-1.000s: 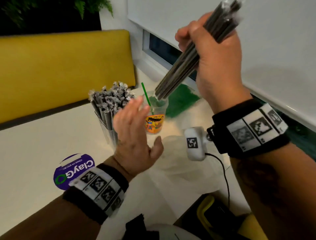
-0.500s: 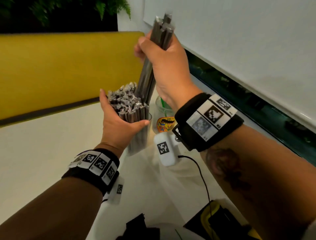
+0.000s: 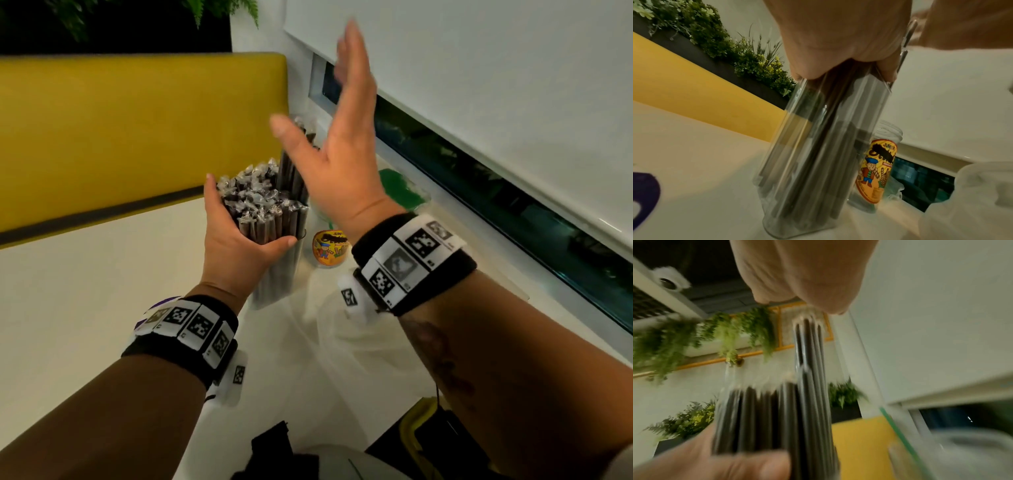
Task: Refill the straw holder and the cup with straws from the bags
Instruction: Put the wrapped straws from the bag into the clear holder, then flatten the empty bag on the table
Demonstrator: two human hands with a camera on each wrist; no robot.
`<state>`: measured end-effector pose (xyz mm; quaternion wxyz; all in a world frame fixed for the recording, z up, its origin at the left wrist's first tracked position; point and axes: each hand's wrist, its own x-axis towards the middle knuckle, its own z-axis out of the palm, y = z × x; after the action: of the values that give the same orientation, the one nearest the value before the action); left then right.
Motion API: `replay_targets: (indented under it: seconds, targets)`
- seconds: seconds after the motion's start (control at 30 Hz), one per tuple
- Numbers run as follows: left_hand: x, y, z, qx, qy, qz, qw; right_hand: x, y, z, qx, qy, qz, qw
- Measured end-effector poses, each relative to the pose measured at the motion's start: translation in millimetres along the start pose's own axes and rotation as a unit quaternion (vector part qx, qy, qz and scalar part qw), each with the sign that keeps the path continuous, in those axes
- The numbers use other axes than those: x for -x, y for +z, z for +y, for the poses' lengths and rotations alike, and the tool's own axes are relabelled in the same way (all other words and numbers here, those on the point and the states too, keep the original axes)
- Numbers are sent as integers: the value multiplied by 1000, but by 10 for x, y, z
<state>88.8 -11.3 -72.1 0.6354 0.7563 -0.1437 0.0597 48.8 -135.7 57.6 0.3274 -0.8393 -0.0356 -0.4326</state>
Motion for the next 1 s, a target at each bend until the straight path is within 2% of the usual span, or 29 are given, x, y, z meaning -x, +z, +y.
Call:
replay_targets:
  seconds: [0.03,0.07,0.1,0.13,0.17,0.2,0.23,0.33,0.4,0.47,0.5,0.57,0.6,0.63,0.67,0.7,0.73,0.77,0.8,0.83,0.87,0.9,0.97,1.0]
  targets:
    - [-5,3,-7,1,0,1,1000,-90,-2,-35,48,-69,17,996]
    - [-5,8,-8,-2,-1,2,1000,-141,13,-41,88,-99,-13,991]
    - [-6,13,-17,-8,0,4,1000,-136,64,-5,117,-78,-100,985]
    - [-7,17,-28,-16,1,5,1000,-78,123,37,139,-17,-219,966]
    - [-9,20,-41,-23,6,5,1000,19,199,124,149,48,-324,933]
    - [-12,18,-55,-30,14,4,999,121,280,215,151,93,-391,903]
    - [-16,15,-70,-35,22,1,999,195,341,265,151,110,-422,887]
    - [-24,-8,-46,-33,28,-11,999,182,335,221,116,130,-454,874]
    - [14,-27,25,-68,40,-2,997,106,116,160,16,171,-429,887]
    - [85,-67,144,-172,88,38,980,65,-241,201,-67,207,-334,917]
    - [135,-82,224,-210,139,56,966,67,-472,253,-80,225,-276,931]
    - [251,-79,426,-206,307,74,926,159,-945,491,-70,290,-176,938]
    - [330,-15,546,-178,384,53,905,267,-1184,701,-29,341,-138,929]
    - [415,87,622,-144,434,0,889,435,-1399,944,59,387,-125,912]
    - [521,220,668,-114,453,-84,880,654,-1583,1181,169,421,-147,879]
    - [641,374,689,-98,436,-189,875,917,-1711,1415,257,451,-191,833]
    - [767,546,684,-109,383,-295,868,1195,-1790,1574,306,474,-240,790]
    - [888,739,633,-147,298,-394,857,1454,-1808,1689,310,501,-281,757]
    - [991,928,547,-194,192,-473,837,1701,-1785,1730,288,524,-308,740]
    - [1066,1108,432,-226,84,-528,814,1898,-1736,1728,259,536,-322,736]
    - [1126,1268,318,-229,-19,-561,795,2065,-1675,1711,233,542,-322,741]
    - [1163,1403,202,-209,-108,-570,788,2182,-1616,1669,209,541,-318,750]
    - [1211,1583,84,-119,-257,-541,792,2315,-1533,1590,165,535,-298,773]
    - [1236,1648,74,-78,-300,-525,793,2339,-1527,1551,138,541,-280,781]
